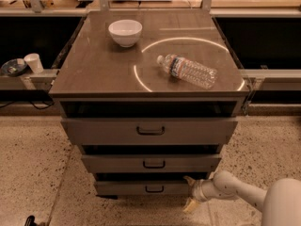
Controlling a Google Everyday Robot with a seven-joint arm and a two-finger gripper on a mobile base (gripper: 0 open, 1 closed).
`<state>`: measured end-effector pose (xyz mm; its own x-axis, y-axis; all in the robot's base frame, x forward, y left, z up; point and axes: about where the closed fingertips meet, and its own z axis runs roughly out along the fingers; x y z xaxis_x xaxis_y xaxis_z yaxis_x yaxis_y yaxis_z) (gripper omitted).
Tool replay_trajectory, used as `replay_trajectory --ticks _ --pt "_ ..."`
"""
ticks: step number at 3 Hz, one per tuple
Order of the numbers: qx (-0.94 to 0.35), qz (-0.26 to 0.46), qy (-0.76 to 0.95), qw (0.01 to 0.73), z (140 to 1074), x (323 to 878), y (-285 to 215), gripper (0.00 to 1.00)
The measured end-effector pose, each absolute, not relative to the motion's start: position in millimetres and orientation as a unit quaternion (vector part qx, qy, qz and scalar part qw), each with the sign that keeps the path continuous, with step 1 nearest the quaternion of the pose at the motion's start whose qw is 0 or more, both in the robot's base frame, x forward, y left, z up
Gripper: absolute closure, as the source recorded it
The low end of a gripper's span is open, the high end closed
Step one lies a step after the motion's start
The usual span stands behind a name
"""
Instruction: Open bottom drawer
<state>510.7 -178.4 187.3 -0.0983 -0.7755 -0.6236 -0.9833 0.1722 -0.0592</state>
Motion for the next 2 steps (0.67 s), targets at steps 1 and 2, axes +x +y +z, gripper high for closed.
replay_trajectory --ticks 1,2 --pt "-0.614 0.191 0.716 0.271 187.0 511.1 -178.9 0.34" --pt "-0.616 0.195 0.713 0.270 188.4 507.7 -179.4 0.34"
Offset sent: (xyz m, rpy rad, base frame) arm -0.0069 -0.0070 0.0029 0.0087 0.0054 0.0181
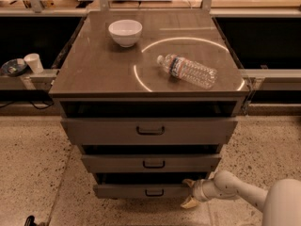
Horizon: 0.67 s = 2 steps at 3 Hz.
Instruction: Open bottom drawer
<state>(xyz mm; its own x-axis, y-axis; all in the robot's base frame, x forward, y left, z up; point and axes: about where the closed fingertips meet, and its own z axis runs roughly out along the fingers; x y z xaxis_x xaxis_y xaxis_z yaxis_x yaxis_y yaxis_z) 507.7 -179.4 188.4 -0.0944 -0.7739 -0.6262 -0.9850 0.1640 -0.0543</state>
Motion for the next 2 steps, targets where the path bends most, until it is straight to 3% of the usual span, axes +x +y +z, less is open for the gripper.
replay_trajectory --ticks 2 --pt "-0.633 0.212 0.691 0.277 206 466 -184 0.31"
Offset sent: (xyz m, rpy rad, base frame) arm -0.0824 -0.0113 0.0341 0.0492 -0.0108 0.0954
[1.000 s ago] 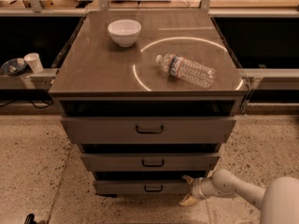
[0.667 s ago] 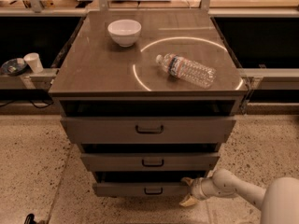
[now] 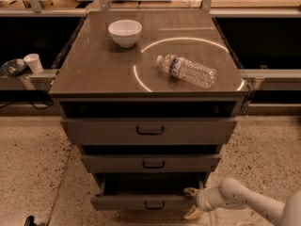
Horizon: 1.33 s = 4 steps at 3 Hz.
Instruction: Open bottom drawer
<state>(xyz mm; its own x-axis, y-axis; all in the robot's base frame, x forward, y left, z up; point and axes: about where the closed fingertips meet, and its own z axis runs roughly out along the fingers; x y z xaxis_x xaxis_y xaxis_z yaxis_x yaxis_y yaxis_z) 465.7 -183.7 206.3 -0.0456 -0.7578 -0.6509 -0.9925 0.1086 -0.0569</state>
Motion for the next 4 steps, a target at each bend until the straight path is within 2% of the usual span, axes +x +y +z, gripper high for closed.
replay_trajectory --ticks 1,3,4 --pt "-0.645 0.226 0.681 0.262 208.6 429.8 -183.6 0.32" --pt "-0.647 0.230 0.679 0.260 208.3 423.4 -181.5 0.00" --pt "-0.645 0.232 0.681 0.257 205.1 424.3 -181.7 0.00"
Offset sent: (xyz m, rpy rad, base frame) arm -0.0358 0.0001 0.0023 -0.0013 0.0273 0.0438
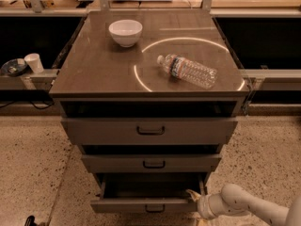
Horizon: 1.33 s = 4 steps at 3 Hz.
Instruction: Open bottom drawer
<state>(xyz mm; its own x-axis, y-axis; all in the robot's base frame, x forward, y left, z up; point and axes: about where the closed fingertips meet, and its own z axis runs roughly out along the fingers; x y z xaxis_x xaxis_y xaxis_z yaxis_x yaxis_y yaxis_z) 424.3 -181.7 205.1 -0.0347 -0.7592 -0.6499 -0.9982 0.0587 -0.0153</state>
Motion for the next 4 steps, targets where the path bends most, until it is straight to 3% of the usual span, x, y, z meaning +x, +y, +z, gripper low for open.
replay_trajectory --ticks 1,3,4 --pt "-0.639 0.243 0.688 0.242 187 430 -185 0.00" --pt "-0.650 0.250 0.679 0.233 185 427 -185 0.42" --pt "-0.654 0.262 0.673 0.224 186 411 -186 0.54"
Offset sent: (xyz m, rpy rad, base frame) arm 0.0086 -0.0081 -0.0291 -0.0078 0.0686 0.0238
